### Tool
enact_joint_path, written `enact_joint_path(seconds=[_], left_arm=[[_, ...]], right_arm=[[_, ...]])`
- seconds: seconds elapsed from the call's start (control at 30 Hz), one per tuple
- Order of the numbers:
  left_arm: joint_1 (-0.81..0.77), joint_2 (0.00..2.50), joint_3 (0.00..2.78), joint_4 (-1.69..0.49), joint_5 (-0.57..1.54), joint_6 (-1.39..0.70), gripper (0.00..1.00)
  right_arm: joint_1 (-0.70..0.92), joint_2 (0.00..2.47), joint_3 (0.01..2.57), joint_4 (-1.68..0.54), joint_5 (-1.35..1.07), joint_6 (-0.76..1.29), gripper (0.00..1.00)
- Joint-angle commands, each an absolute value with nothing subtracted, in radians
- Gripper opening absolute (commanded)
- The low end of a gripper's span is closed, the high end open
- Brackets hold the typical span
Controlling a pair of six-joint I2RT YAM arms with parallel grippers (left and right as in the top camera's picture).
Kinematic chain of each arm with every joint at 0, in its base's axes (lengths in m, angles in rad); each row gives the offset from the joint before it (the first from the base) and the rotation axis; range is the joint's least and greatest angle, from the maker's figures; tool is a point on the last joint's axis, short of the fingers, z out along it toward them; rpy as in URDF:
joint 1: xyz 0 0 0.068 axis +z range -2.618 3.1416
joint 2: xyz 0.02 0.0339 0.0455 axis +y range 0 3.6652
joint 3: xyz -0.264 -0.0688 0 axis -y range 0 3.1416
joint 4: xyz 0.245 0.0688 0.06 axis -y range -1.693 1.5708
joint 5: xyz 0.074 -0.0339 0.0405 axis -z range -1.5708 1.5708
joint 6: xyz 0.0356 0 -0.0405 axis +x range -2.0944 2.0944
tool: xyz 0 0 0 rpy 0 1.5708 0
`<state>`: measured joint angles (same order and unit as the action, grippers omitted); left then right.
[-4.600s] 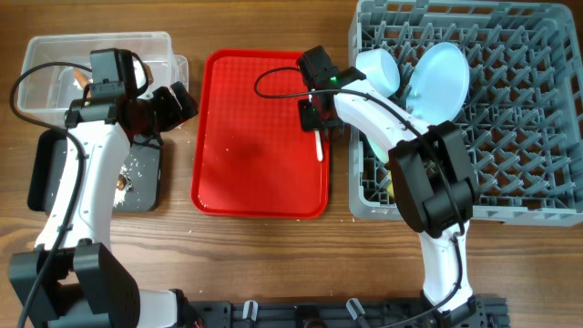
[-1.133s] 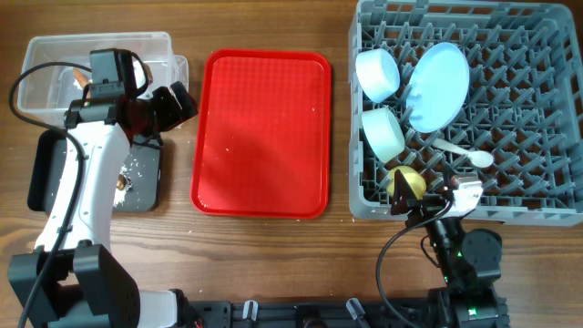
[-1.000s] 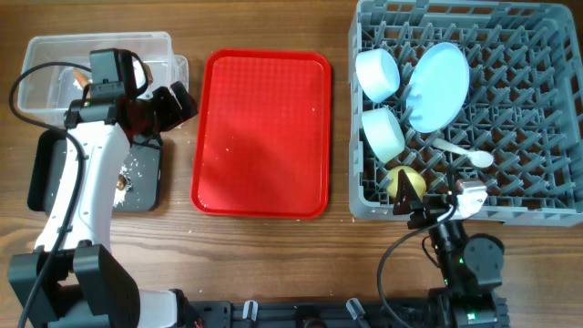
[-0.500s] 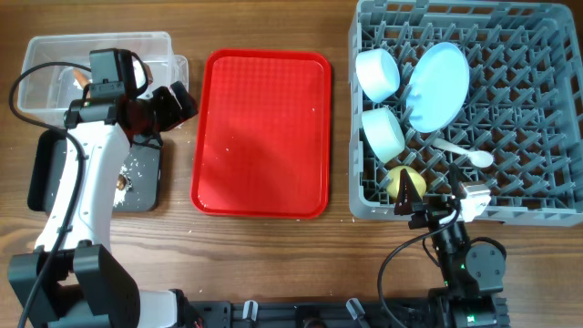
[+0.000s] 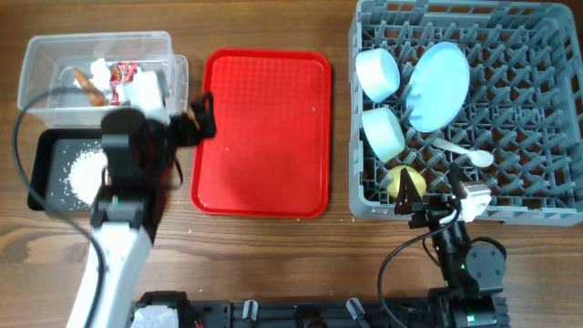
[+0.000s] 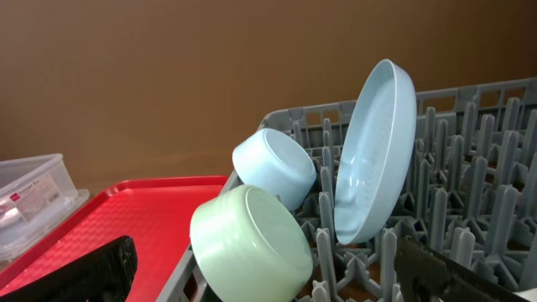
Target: Sort waste into correct bins and load items into the dishwasher rack
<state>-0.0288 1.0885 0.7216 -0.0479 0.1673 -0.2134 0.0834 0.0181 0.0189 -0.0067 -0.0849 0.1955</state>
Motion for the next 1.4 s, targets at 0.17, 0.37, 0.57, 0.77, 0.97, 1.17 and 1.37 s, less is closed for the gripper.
enact_joint_path(seconds=[0.17,0.37,0.57,0.77,0.97,1.17,1.37], left_arm=[[0.001,0.546,0.241,0.146,0.14,-0.187,1.0],[0.027,0.221,0.051,0.139,0.139,-0.187,1.0],[0.033,0.107,0.006,0.09,0.14,-0.187,1.0],[0.058,0.012,0.006,-0.064,0.173,-0.19,1.0],[0.064,0.003,0.006,-0.061,0.174,-0.19,1.0],[0.064,0.003,0.006,-0.061,0.174,-0.19,1.0],[0.064,0.003,0.006,-0.061,0.174,-0.19,1.0]], right_arm=[[0.078,0.014,0.009,-0.004,-0.075,0.184,1.0],[0.078,0.014,0.009,-0.004,-0.075,0.184,1.0],[0.078,0.014,0.009,-0.004,-0.075,0.184,1.0],[0.078,0.014,0.009,-0.004,-0.075,0.184,1.0],[0.078,0.014,0.009,-0.004,-0.075,0.184,1.0],[0.078,0.014,0.009,-0.004,-0.075,0.184,1.0],[0.078,0.014,0.009,-0.004,-0.075,0.184,1.0]])
